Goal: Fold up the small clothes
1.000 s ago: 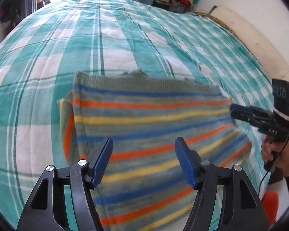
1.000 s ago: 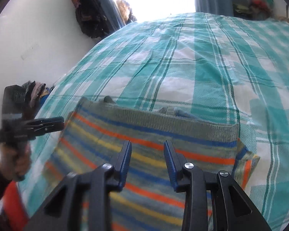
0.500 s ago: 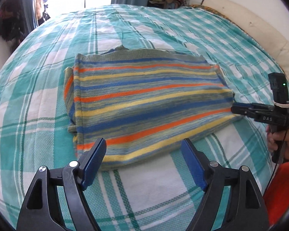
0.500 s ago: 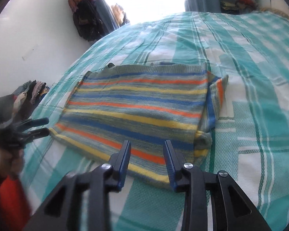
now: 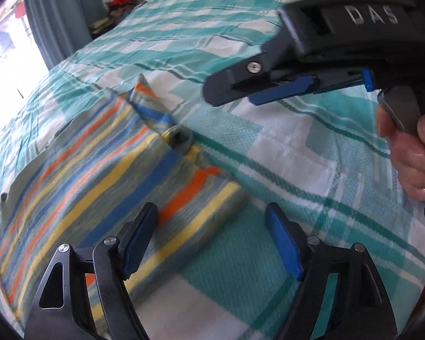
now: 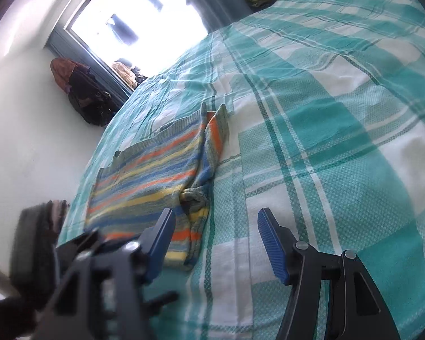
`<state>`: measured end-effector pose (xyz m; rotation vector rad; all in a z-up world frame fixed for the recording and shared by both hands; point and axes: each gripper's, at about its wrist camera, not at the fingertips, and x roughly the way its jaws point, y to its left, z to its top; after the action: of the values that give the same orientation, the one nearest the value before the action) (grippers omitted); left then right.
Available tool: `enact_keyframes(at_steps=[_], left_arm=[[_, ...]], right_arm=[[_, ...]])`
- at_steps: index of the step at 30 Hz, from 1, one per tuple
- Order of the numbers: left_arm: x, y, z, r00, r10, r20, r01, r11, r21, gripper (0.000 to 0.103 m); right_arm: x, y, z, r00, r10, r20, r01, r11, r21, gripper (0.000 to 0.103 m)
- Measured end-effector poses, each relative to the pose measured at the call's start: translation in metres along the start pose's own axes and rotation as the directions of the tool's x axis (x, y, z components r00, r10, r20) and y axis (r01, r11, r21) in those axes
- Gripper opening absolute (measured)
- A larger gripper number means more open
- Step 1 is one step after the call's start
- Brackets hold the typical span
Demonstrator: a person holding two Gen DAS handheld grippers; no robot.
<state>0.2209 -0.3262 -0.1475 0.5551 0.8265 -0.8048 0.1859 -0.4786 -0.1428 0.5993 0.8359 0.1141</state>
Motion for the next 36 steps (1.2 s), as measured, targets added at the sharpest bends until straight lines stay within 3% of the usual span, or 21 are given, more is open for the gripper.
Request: enact_keyframes(at_steps=[1, 2, 4, 8, 10, 11, 12, 13, 16, 18, 21, 24, 29, 33, 35, 36], left_arm=[[0.006, -0.003, 0.006, 1.0, -0.004, -0.001, 0.004, 1.0, -0.003, 0.036], [0.01, -0.005, 0.011, 1.0, 0.027, -0.007, -0.027, 1.0, -0.015, 0.01], [0.008, -0.005, 0.014, 0.999, 0.037, 0.006, -0.036, 0.998, -0.052, 0.009], [-0.011, 0.007, 0.006, 0.998, -0.027, 0.062, 0.035, 0.989, -0.142, 0.007], [-0.022, 0.011, 0.004, 0.995, -0.052, 0.087, 0.066, 0.984, -0.164, 0.007], [-0.027, 0.014, 0.001, 0.993, -0.063, 0.095, 0.079, 0.981, -0.176, 0.007], [-0.034, 0.018, -0.001, 0.992, -0.069, 0.106, 0.088, 0.978, -0.19, 0.007], [-0.042, 0.023, -0.004, 0.99, -0.071, 0.121, 0.095, 0.973, -0.209, 0.007], [-0.07, 0.049, -0.016, 0.981, -0.07, 0.181, 0.125, 0.943, -0.31, 0.007], [-0.097, 0.075, -0.033, 0.972, -0.057, 0.229, 0.147, 0.905, -0.4, 0.007], [-0.133, 0.122, -0.07, 0.962, -0.006, 0.274, 0.159, 0.827, -0.54, 0.007], [-0.158, 0.16, -0.119, 0.963, 0.042, 0.267, 0.159, 0.713, -0.683, 0.007], [-0.164, 0.212, -0.193, 0.975, 0.102, 0.195, 0.112, 0.529, -0.841, 0.006], [-0.155, 0.227, -0.233, 0.983, 0.126, 0.13, 0.06, 0.447, -0.892, 0.006], [-0.147, 0.233, -0.243, 0.989, 0.095, 0.112, 0.062, 0.422, -0.905, 0.009], [-0.143, 0.236, -0.247, 0.992, 0.079, 0.1, 0.059, 0.405, -0.912, 0.008]], right_arm=[[0.007, -0.002, 0.012, 0.999, 0.031, -0.022, -0.031, 1.0, 0.001, 0.061], [0.017, -0.002, 0.026, 0.997, 0.056, -0.051, -0.057, 0.998, -0.006, 0.061], [0.042, -0.007, 0.055, 0.991, 0.078, -0.112, -0.08, 0.997, -0.015, 0.063], [0.111, -0.02, 0.098, 0.971, 0.092, -0.222, -0.08, 0.995, 0.061, 0.064], [0.139, -0.019, 0.106, 0.969, 0.095, -0.229, -0.072, 0.992, 0.107, 0.064], [0.147, -0.015, 0.11, 0.971, 0.112, -0.212, -0.087, 0.988, 0.125, 0.058], [0.154, -0.007, 0.113, 0.967, 0.152, -0.206, -0.126, 0.983, 0.135, 0.029], [0.159, 0.002, 0.116, 0.964, 0.158, -0.215, -0.135, 0.984, 0.118, 0.012], [0.155, 0.044, 0.12, 0.979, 0.018, -0.204, -0.026, 0.999, -0.04, 0.011], [0.143, 0.075, 0.123, 0.984, 0.01, -0.177, -0.028, 0.995, -0.099, 0.011], [0.134, 0.13, 0.13, 0.985, 0.063, -0.16, -0.088, 0.984, -0.157, 0.011], [0.147, 0.193, 0.129, 0.972, 0.124, -0.2, -0.165, 0.966, -0.201, 0.011], [0.214, 0.288, 0.086, 0.947, 0.117, -0.299, -0.208, 0.932, -0.296, 0.011], [0.266, 0.327, 0.046, 0.932, 0.124, -0.342, -0.237, 0.919, -0.314, 0.012], [0.285, 0.335, 0.029, 0.922, 0.145, -0.359, -0.265, 0.913, -0.311, 0.02], [0.292, 0.336, 0.023, 0.91, 0.16, -0.381, -0.285, 0.912, -0.296, 0.036]])
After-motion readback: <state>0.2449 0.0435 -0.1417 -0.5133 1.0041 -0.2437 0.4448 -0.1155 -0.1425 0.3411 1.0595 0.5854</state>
